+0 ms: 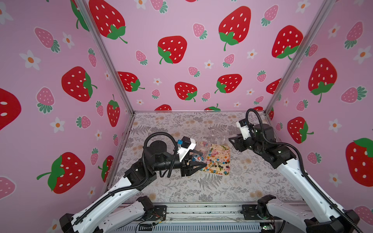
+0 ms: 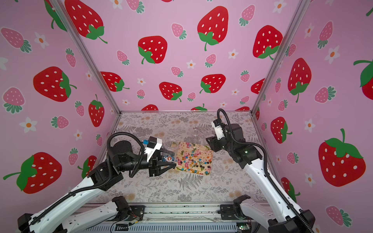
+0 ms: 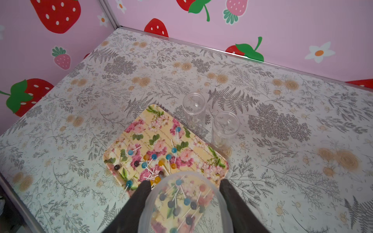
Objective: Pour the candies out of the jar
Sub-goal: Unscrew the lid from the jar, then place the lid at the center of the board.
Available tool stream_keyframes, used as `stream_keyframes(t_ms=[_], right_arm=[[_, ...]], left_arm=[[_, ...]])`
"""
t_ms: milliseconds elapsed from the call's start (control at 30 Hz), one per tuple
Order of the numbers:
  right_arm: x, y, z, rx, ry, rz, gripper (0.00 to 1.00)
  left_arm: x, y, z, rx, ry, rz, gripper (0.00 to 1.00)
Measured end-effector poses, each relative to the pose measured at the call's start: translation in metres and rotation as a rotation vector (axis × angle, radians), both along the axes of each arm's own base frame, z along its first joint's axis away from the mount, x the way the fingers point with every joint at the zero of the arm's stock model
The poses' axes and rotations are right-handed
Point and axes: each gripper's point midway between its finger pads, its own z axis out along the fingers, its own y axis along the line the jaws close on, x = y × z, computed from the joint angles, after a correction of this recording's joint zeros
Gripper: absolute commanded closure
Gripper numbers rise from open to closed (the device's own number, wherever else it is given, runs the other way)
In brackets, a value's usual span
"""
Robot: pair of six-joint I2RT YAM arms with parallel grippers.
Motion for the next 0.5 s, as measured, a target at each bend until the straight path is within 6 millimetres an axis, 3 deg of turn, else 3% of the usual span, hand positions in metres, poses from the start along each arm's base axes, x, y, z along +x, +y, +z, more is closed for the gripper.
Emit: stream_keyframes(t_ms=[333, 500], right_arm=[[-0.006, -0.033, -0.04, -0.033, 0.053, -0.166, 0.44], [0.005, -0.055, -0.063, -0.064, 0.105, -0.265, 0.45]], left_arm=[[0.001, 0.0, 0.0, 0.002, -0.01, 0.005, 0.47], [0.002, 0.0, -0.001, 0.006, -0.007, 0.005, 0.48]])
